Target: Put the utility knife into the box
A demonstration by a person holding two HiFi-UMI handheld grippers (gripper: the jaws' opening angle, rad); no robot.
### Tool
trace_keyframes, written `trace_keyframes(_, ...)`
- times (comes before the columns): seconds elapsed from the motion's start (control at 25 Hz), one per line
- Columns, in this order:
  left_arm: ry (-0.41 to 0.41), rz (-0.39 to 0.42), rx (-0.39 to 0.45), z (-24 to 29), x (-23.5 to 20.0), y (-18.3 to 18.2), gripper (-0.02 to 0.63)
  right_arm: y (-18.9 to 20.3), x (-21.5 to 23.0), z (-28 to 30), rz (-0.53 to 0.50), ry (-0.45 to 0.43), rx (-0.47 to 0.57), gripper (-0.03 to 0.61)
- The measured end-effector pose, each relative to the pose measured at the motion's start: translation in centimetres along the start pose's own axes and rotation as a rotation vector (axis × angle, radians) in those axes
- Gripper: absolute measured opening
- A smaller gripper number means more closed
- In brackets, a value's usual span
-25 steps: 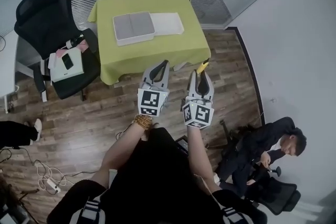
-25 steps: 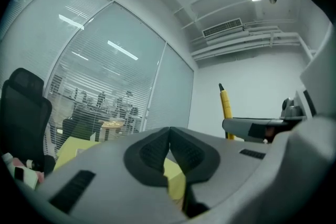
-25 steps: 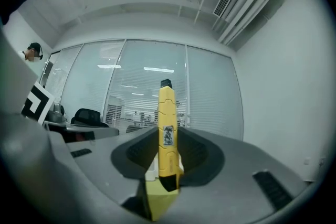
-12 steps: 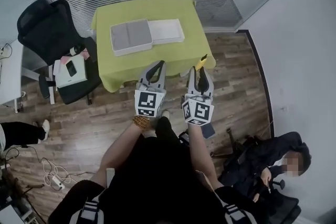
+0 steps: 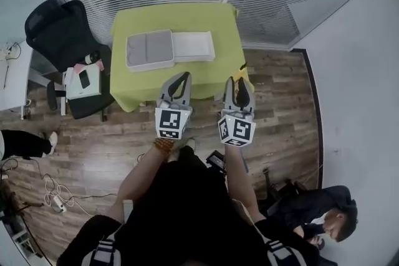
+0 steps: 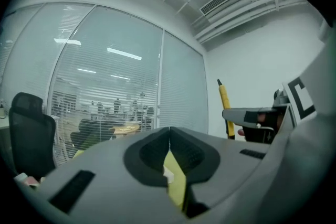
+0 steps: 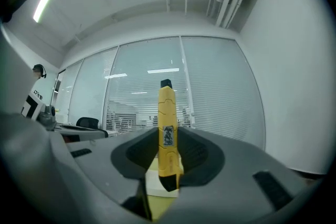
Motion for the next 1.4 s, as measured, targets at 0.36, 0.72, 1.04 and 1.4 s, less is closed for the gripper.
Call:
trace_keyframes(0.36,-0.083,0.027,0.003,1.7,1.0,0.3,0.012,1.6,2.8,3.0,0.035,-0.095,-0.015,0.106)
trace_keyframes(0.72,-0.113,0.002,-0.009,3.9,1.3,1.8,0.012,2.0,3.5,5.1,-0.011,-0.156,-0.029,0.106)
trace_keyframes(1.04,-0.091,-0.037,0.026,8.7,1.6,1.2,0.012,1.8,5.4,8.0,-0.06,-0.172,-0.048,0.106)
trace_keyframes(1.4,-0.151,-0.07,0.098,14.4,-2.7,-0.2,0.012,0.7,4.9,15.2,-0.121,-0.242,-0.051,0.106)
Point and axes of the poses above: the fingertips, and each gripper's own axes: z forward along the fingers, x to its right, y out of its underside, the point moved 2 cm from there along -z, backward along the fingers, and after that the axes turned 10 degrees about -y, right-handed, at the moved point
